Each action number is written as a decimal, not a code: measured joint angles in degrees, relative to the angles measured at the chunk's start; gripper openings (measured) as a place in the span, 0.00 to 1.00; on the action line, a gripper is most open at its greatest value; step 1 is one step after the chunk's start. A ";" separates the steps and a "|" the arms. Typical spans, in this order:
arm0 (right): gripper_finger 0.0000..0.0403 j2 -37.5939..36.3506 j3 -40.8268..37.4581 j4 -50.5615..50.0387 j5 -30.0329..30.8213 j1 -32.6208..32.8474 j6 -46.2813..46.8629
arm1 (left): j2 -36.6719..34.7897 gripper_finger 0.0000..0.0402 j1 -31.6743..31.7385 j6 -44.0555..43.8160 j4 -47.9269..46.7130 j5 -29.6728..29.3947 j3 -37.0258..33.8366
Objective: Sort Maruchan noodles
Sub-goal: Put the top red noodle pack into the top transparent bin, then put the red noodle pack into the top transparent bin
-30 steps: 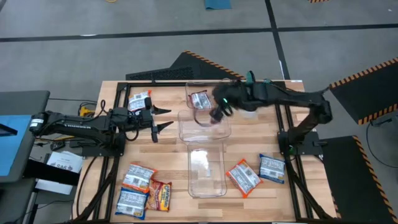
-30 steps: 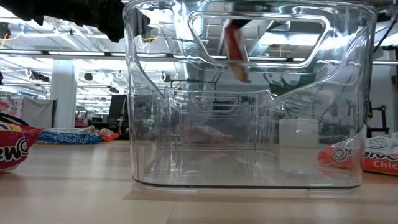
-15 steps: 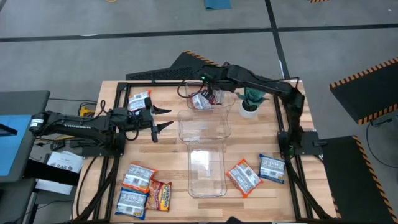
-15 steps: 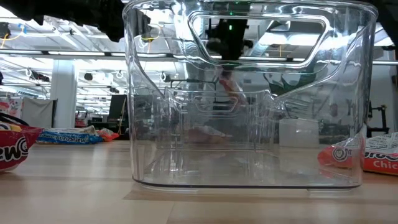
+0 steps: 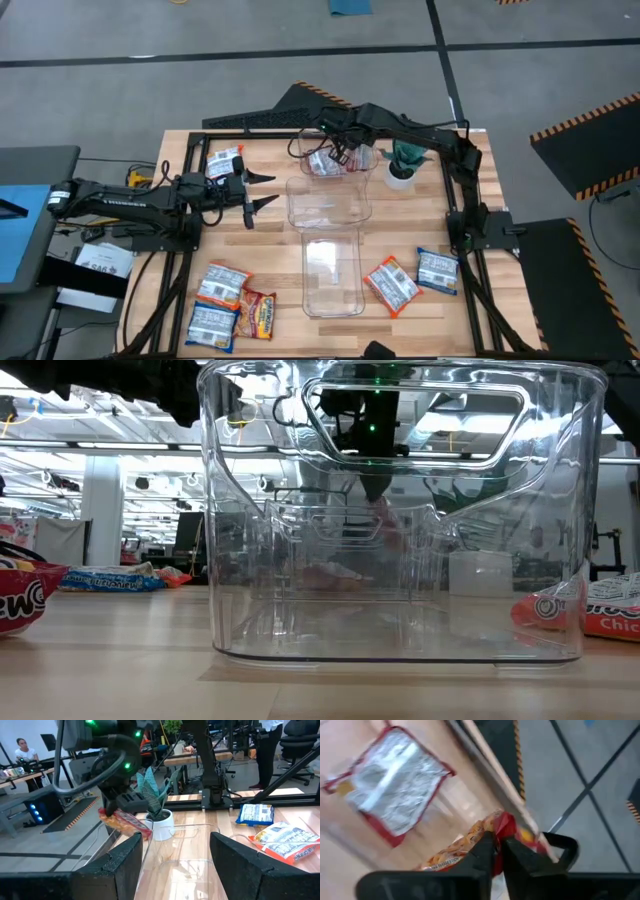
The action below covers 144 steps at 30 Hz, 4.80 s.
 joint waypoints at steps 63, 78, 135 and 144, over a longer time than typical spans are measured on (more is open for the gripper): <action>0.52 -38.21 -31.06 3.00 10.89 57.41 28.85 | 15.44 0.54 -21.75 -16.18 -26.90 30.78 8.08; 0.52 -38.19 -31.04 3.03 10.87 57.21 28.81 | 37.16 0.54 -29.83 -3.27 -26.60 18.49 13.86; 0.52 -38.18 -30.99 3.09 11.06 55.29 28.72 | 10.40 0.00 -19.71 -0.15 -48.38 1.22 25.63; 0.52 -38.16 -30.99 3.03 10.91 53.37 28.27 | 14.61 0.00 -10.03 11.81 -48.94 -2.33 38.53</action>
